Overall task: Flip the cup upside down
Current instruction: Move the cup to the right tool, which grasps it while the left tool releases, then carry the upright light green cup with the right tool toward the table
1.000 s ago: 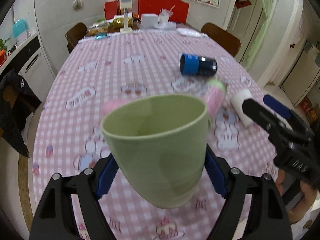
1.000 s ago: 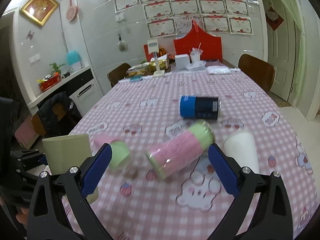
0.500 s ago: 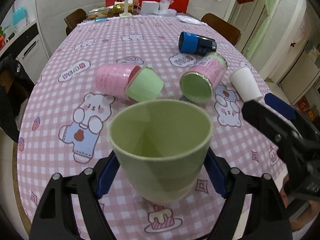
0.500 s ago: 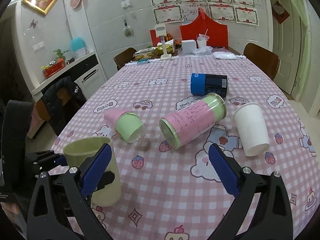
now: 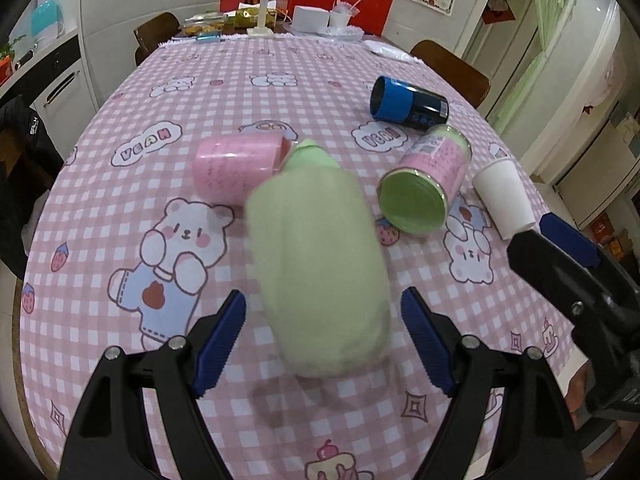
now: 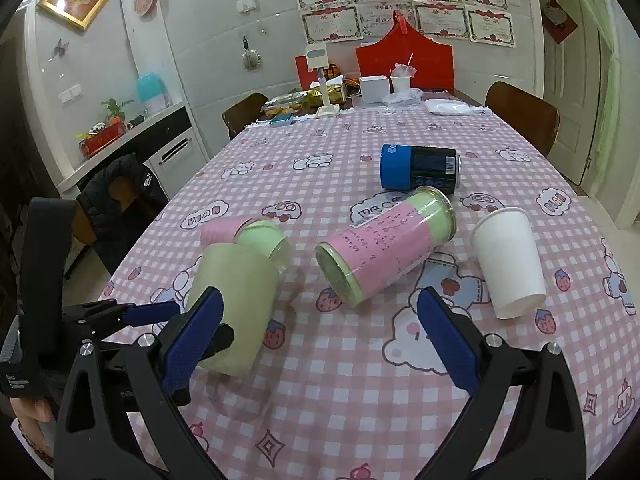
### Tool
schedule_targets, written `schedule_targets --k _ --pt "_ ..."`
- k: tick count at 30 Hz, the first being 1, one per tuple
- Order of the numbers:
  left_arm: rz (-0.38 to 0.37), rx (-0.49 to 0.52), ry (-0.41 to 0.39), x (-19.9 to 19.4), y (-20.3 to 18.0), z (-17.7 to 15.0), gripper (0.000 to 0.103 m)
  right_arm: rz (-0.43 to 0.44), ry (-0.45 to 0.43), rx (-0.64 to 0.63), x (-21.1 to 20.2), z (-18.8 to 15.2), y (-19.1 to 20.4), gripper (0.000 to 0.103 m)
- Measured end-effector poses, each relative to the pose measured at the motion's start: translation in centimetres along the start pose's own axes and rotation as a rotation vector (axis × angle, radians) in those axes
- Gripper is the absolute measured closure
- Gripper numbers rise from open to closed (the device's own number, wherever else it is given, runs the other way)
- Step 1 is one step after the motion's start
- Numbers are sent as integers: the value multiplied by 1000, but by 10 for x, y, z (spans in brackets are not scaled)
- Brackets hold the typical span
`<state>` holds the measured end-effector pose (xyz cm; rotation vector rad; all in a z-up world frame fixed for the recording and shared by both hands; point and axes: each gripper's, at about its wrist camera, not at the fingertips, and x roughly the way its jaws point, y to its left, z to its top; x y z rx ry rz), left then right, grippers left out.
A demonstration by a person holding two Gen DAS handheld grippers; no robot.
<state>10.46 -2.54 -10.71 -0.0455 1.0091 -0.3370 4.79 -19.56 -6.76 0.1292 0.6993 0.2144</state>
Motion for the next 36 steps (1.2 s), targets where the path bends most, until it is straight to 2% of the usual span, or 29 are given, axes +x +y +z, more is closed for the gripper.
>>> schedule_targets --k 3,7,13,16,21,36 --pt "-5 -12 -17 -6 7 -1 24 3 7 -6 3 2 4 9" --pt "27 -28 -66 -23 23 -4 24 24 26 -13 10 7 13 9" --pt "157 -74 -139 -43 57 -7 24 76 76 -14 29 13 30 9" --pt "193 -90 -146 -44 73 -4 24 101 123 2 45 13 36 9" --pt "213 -107 -148 -41 93 -2 24 105 174 19 63 14 42 9" --pt "210 -78 -107 -9 103 9 24 62 313 98 108 17 36 9"
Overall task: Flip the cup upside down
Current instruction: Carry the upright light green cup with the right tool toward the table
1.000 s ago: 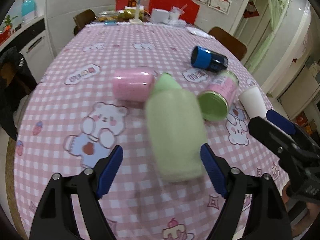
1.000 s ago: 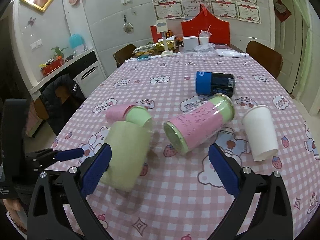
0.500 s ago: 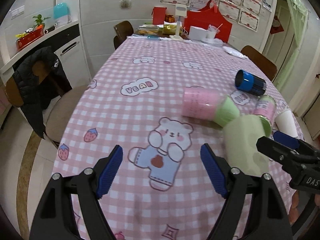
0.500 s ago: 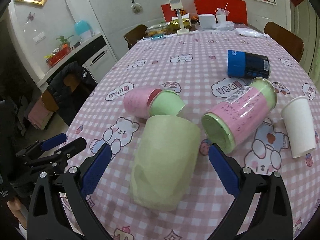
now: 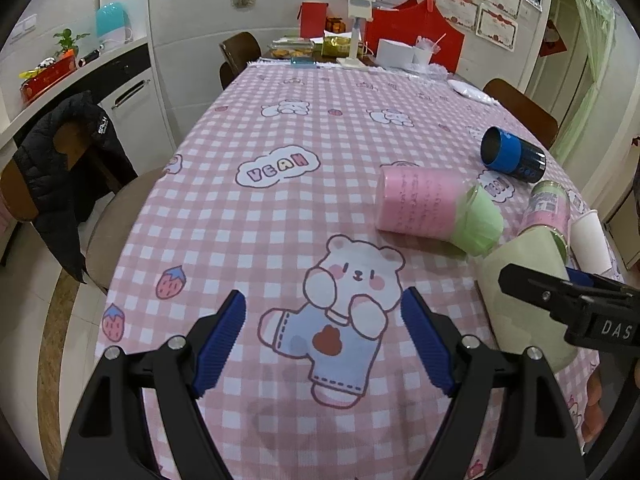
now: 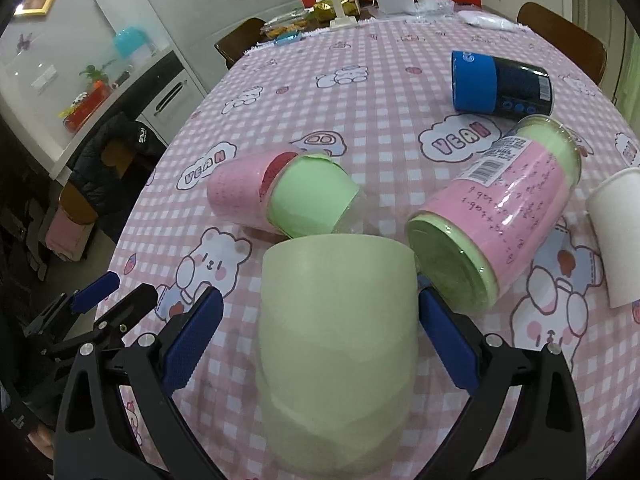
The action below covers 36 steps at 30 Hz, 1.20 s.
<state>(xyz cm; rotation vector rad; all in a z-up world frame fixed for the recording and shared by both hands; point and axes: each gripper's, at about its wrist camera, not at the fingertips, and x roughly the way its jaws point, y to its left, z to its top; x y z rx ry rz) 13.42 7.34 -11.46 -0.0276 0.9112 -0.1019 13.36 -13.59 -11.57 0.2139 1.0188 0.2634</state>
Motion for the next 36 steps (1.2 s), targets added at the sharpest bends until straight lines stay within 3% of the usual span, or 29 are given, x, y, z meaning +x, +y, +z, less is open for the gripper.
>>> schedule_targets --k 5,11,15,27,36 --pt "-2 16 10 7 -2 0 24 -22 35 -1 11 3 -4 9" --pt "-11 24 16 11 -6 0 24 -42 54 -31 13 8 -5 27" --pt "-14 23 13 10 -7 0 24 -40 57 -60 11 8 -2 27" --pt "-5 1 -35 -13 -11 0 24 -59 -162 -166 -46 -2 12 27" --pt "0 11 -62 -30 -21 -7 24 -69 -207 -205 -57 -23 14 27"
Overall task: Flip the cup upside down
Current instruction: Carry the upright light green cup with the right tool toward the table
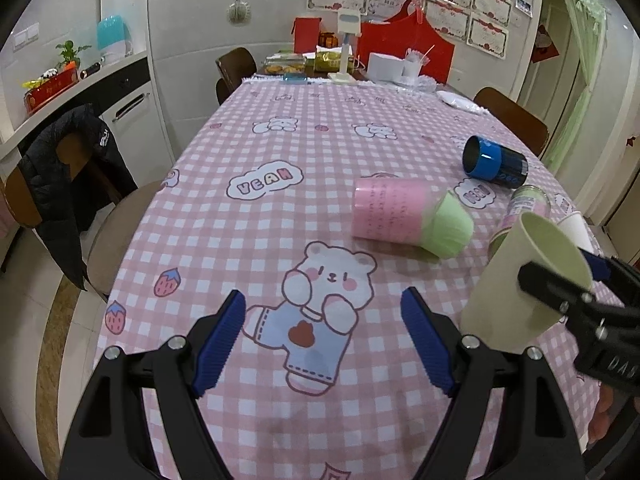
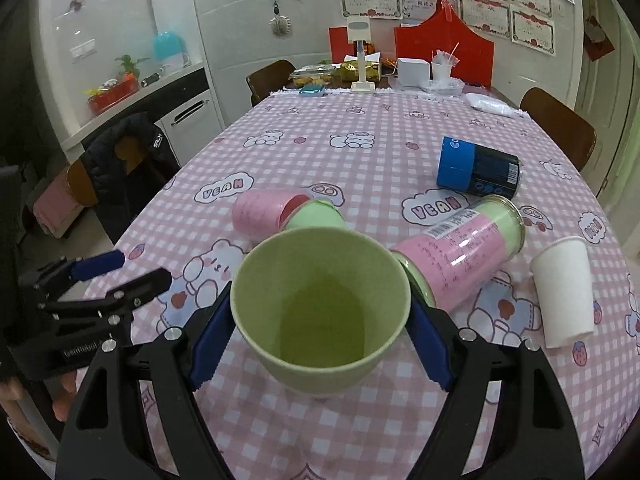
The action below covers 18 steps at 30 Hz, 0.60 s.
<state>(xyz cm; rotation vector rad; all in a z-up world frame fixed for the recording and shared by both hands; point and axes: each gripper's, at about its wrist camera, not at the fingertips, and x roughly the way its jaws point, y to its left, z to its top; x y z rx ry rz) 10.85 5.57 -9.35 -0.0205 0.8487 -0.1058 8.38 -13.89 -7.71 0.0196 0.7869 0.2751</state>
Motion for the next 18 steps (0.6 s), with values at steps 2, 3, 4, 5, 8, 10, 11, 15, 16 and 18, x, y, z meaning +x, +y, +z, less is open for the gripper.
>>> schedule_targets --k 2,3,4,5,8,10,11,15,16,18 --pt "1 3 -6 -4 -2 -1 24 6 -9 5 -4 -4 0 27" --pt "1 5 -9 -6 -3 -1 24 9 -13 7 -6 -6 0 27" --pt "1 7 -13 -8 -5 -2 24 11 -14 8 -7 -7 -1 27" --pt "2 9 -16 -10 -6 -3 24 13 -15 9 -7 -7 -1 27" --pt "7 11 -23 -15 -9 -4 24 13 -29 6 -12 -10 0 27" --pt "10 8 -29 -18 -10 -5 24 10 -33 -1 -14 -12 1 27" --pt "11 7 -31 -20 -10 -6 24 10 -32 -2 -14 -13 2 27" --pt "12 13 -37 -25 -13 -9 24 13 -34 -11 -18 -18 5 27" --pt "13 14 -36 -25 -14 -10 24 10 -34 -15 -18 -20 6 27" --pt "13 17 -36 -26 -15 -11 24 8 -31 -20 -17 -22 7 27"
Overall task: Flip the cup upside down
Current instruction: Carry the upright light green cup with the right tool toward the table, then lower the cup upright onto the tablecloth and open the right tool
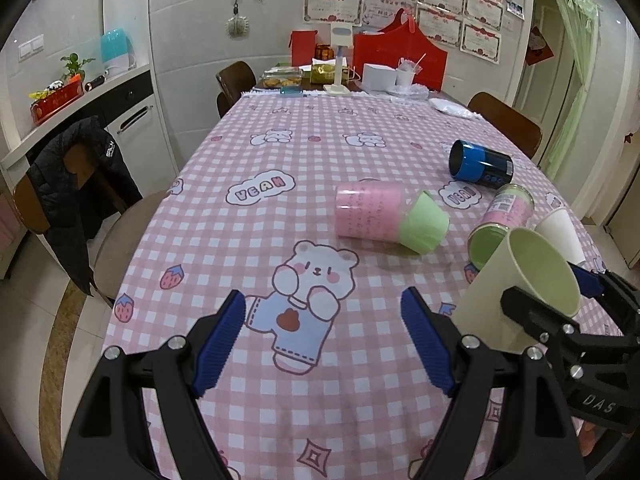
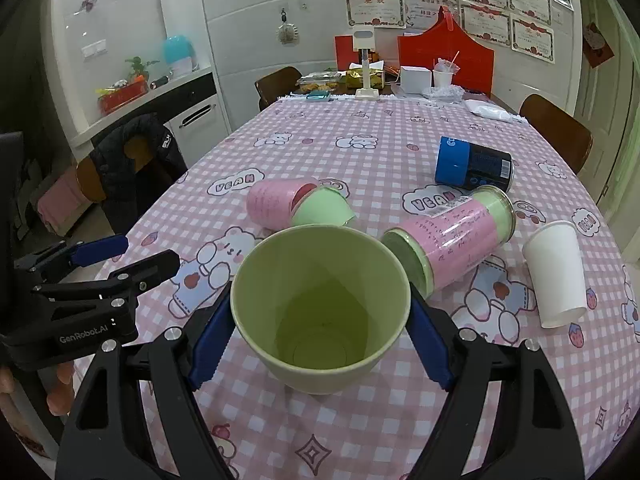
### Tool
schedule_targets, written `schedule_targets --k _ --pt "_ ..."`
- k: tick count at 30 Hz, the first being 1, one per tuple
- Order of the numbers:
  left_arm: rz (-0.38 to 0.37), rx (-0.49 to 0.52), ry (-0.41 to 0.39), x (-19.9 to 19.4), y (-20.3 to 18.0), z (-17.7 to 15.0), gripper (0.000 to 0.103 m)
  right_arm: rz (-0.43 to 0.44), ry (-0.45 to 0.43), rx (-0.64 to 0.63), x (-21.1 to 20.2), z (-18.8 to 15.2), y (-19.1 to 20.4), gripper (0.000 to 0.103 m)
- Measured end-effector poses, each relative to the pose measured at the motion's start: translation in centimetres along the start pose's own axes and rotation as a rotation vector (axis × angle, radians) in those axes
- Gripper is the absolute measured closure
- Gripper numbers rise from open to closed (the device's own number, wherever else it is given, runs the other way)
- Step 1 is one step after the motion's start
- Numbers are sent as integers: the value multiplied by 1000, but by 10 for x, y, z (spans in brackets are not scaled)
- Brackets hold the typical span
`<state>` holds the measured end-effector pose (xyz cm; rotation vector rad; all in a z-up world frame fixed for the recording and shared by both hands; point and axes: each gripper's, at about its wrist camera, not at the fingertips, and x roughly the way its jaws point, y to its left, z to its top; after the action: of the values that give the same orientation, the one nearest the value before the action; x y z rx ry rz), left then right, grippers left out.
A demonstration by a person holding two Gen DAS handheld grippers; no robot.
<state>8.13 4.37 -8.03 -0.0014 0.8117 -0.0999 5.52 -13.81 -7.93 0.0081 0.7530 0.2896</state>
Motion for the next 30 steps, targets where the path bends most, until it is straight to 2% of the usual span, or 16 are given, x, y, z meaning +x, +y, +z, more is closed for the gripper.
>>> schedule_targets --k 13,16,21,26,30 --pt "3 2 -8 -7 -3 -4 24 18 -18 7 -6 -6 1 25" --pt "4 1 -13 -11 -3 -5 24 12 -65 -8 -17 -5 5 20" --pt "2 -1 -23 -17 -4 -7 24 4 -109 -12 -31 -2 5 19" --pt "2 1 -52 -31 -6 -8 24 -5 -153 10 -48 -4 -1 19" --pt "11 3 -91 -45 -10 -10 24 -43 -211 11 -67 -7 -8 14"
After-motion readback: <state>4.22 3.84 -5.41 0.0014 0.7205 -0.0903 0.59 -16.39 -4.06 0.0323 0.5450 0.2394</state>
